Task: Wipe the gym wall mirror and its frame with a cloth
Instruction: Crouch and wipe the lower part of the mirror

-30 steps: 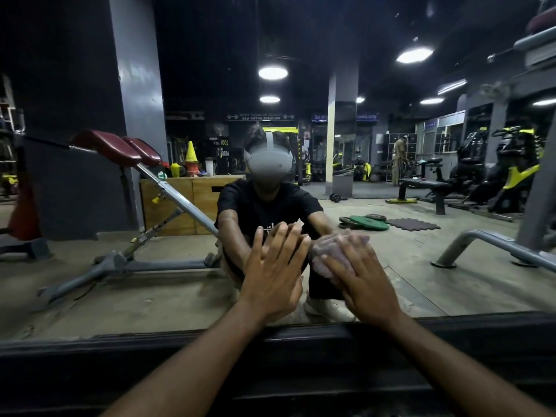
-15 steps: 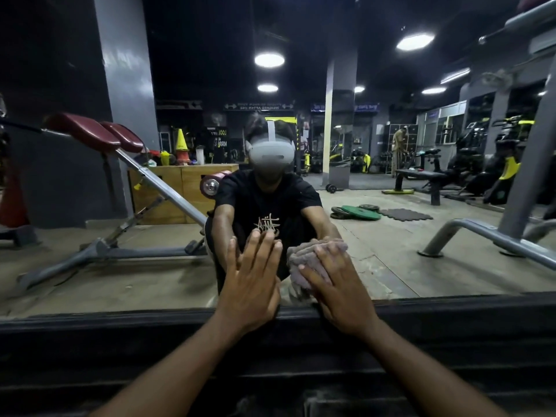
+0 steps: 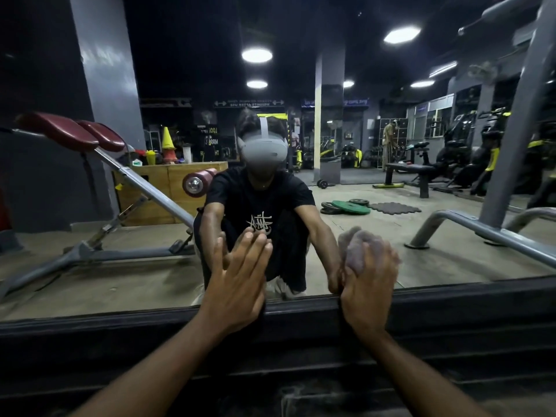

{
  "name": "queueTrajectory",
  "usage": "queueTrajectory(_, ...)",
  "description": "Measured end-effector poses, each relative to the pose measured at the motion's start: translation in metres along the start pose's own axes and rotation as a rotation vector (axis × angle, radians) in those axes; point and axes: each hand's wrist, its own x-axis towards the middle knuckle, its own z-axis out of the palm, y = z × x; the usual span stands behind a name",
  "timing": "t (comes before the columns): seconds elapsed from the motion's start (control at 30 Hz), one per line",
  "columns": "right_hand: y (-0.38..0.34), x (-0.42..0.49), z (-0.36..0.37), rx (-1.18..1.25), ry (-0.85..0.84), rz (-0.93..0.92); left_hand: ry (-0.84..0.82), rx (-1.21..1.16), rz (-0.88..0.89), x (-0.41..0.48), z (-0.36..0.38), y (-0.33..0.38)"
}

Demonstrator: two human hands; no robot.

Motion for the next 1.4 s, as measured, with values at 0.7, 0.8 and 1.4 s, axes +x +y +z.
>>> queueTrajectory(0.7, 0.049, 0.11, -0.035, -0.154, -0.176, -0.921, -0.036, 0.017, -0.129, 0.081, -0.017, 0.029)
queueTrajectory(0.8, 0.097, 0.114, -0.057, -0.103, -0.141, -0.541, -0.067, 0.062, 0.106, 0.074, -0.018, 0.037)
queueTrajectory(1.4, 0.095, 0.013, -0.04, 0.0, -0.277, -0.567, -0.036, -0.084, 0.009, 0.083, 0.001, 0.107)
